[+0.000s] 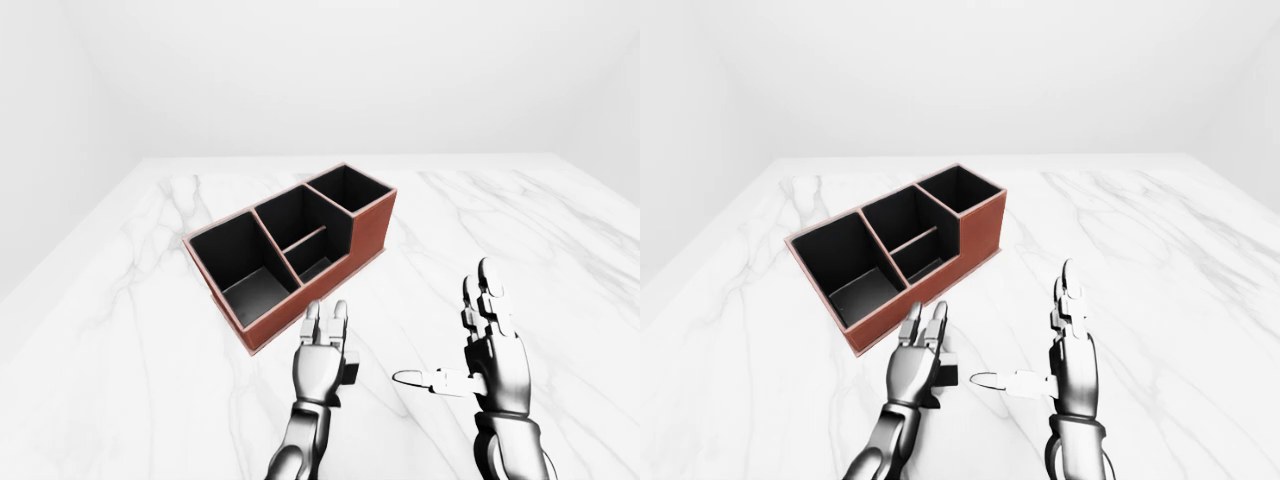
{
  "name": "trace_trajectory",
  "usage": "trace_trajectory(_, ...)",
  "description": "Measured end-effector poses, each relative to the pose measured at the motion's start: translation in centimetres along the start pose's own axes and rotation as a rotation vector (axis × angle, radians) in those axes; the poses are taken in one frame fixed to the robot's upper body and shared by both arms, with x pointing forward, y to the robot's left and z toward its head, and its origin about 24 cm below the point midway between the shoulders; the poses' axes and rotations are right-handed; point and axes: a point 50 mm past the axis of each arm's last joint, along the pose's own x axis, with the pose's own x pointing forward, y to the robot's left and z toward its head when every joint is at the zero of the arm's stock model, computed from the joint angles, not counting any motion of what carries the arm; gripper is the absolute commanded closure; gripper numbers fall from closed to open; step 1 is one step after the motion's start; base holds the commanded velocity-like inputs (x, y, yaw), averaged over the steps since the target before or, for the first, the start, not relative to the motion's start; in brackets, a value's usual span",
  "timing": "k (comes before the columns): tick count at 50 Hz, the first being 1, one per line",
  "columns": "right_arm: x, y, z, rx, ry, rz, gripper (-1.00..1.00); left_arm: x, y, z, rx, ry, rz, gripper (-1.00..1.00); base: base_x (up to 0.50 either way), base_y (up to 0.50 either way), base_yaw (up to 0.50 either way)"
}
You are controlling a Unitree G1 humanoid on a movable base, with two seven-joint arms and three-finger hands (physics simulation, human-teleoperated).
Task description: Pick up the book and place it in the left compartment of the caddy.
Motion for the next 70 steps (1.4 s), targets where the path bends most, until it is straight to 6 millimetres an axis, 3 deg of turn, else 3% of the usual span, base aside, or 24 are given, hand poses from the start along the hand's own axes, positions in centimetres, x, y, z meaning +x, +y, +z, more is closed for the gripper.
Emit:
trace_trajectory(26,0.0,0.1,0.1,-0.002,-0.001,0.001,-1.00,1.8,0.1,-0.2,0.013,0.015,0.008,-0.98,0.00,0.00,0.00)
trace_trajectory(27,0.0,0.1,0.1,-0.002,-0.001,0.001,-1.00,1.8,0.1,-0.2,0.013,0.016,0.008,-0.75,0.00,0.00,0.00)
trace_trajectory(29,0.0,0.1,0.1,-0.002,-0.002,0.001,-1.00,1.8,0.1,-0.2,0.014,0.016,0.008,0.07,0.00,0.00,0.00)
trace_trajectory(30,0.0,0.1,0.1,-0.002,-0.002,0.001,-1.00,1.9,0.1,-0.2,0.014,0.016,0.007,0.58,0.00,0.00,0.00)
trace_trajectory(32,0.0,0.1,0.1,-0.001,-0.002,0.001,-1.00,1.9,0.1,-0.2,0.015,0.016,0.007,1.00,0.00,0.00,0.00)
trace_trajectory(59,-0.1,0.1,0.0,0.001,0.001,0.002,-1.00,0.7,0.1,0.2,0.036,-0.014,0.008,1.00,0.00,0.00,0.00)
trace_trajectory(70,-0.1,0.1,0.0,0.002,0.004,0.002,-1.00,-1.8,0.9,0.8,-0.007,-0.053,0.032,1.00,0.00,0.00,0.00)
